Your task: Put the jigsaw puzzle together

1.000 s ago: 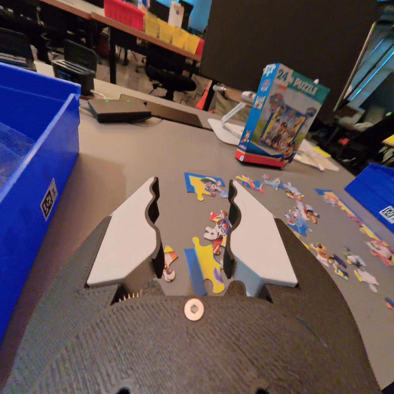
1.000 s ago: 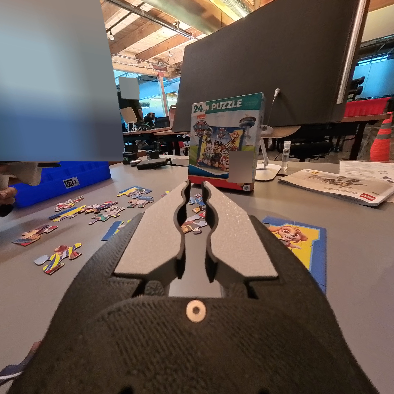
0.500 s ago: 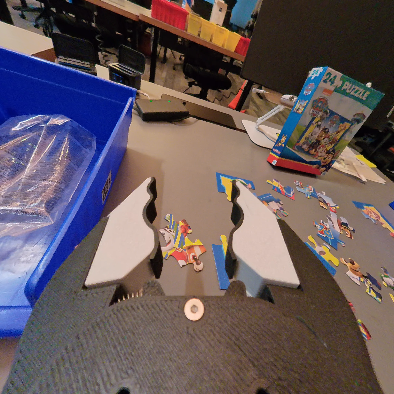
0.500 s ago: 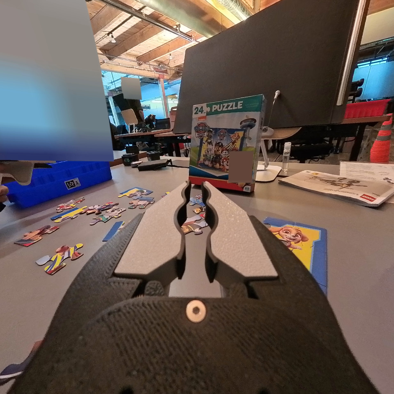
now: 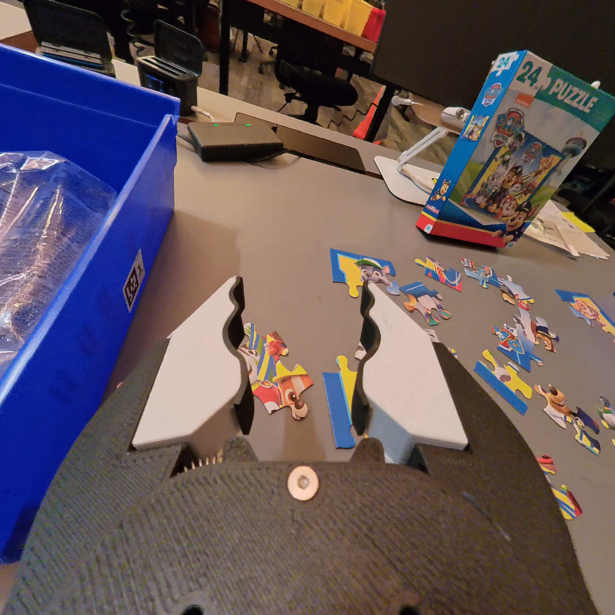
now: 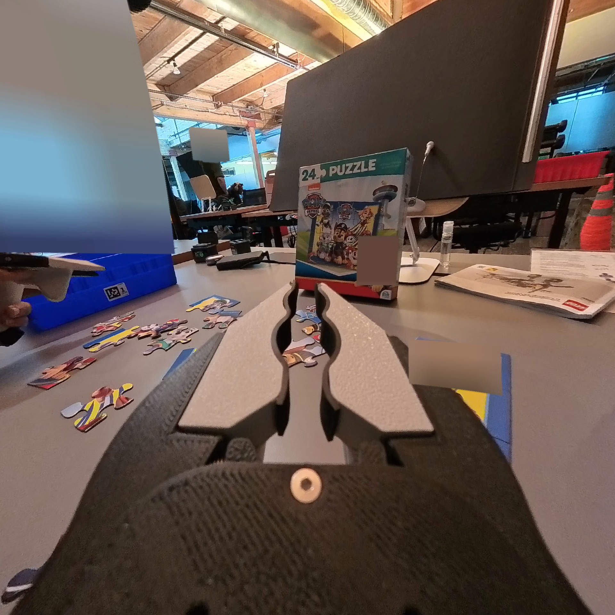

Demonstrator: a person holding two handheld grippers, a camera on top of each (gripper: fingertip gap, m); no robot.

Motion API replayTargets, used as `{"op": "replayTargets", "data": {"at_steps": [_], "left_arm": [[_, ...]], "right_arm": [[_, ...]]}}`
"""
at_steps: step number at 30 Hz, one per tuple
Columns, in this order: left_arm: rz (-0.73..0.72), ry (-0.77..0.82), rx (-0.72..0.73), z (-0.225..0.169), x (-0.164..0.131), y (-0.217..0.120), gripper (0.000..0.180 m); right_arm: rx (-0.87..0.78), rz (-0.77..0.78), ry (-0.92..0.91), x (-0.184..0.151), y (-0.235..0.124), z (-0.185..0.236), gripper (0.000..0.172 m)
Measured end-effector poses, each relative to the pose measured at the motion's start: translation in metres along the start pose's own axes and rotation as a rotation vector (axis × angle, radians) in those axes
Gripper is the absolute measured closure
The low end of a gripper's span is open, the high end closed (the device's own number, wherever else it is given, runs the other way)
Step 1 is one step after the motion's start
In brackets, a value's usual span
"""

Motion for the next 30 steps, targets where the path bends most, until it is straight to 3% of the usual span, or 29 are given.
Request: {"op": "replayTargets", "data": {"at_steps": [19,25,30], "left_arm": [[0.064,-0.001,-0.074,-0.014,-0.012,0.01,0.112],[0.292,0.152,-0.195,-0.054,-0.046,0.032,0.1],[0.385,0.319,-0.11,-0.06,-0.061,0.044,0.1]], "right_arm": [[0.003,0.002,-0.003,0.0,0.001,0.0,0.163],[0.003,0.003,-0.004,-0.001,0.001,0.0,0.163],[-0.001,0.002,-0.021,-0.001,0.001,0.002,0.163]]}}
Point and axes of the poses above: each gripper's, where its closed fingertips meet, y out along the fingers, x out of its top, z = x × y across the jaws, the point moved 5 cm from there along -y, back along the fingers, and after that the axes turned 5 degrees about -x, right-handed, at the moved point
